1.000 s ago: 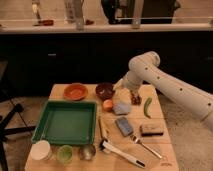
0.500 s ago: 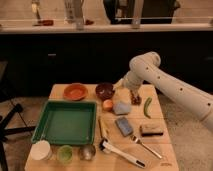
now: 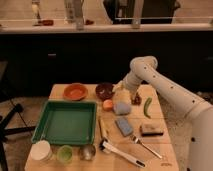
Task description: Stack bowls into tray
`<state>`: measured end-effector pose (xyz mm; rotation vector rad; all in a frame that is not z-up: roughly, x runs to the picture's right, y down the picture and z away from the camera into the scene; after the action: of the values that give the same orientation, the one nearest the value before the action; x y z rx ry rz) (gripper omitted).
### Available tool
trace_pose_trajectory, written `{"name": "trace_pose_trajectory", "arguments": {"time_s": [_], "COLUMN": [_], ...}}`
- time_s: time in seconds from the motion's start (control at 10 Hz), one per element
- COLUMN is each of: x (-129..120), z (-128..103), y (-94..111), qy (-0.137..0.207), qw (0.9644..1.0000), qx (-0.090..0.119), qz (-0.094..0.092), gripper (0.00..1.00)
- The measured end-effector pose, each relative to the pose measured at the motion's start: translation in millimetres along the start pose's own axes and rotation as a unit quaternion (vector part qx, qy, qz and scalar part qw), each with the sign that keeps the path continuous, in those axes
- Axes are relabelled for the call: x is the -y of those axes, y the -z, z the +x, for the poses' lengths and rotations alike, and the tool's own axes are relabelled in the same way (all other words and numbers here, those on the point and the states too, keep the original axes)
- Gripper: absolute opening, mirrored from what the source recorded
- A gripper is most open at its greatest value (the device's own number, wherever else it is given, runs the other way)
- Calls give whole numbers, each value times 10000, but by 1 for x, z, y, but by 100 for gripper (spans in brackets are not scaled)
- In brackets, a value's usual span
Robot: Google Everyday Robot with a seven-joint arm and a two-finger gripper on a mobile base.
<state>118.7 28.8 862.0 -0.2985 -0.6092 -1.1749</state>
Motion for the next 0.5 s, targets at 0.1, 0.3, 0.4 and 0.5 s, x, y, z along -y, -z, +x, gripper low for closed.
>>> {"name": "trace_pose_trajectory", "arguments": {"time_s": [0.1,0.3,0.4,0.5], "x": [2,6,8,10], "z": [5,14,17,22], "y": [-8,-21,-28,-37], "qy": [28,69,97,132], "qw": [10000,9998,9996,9995], "qx": [78,164,214,264], "qz": [42,103,124,147], "gripper": [80,80,80,80]}}
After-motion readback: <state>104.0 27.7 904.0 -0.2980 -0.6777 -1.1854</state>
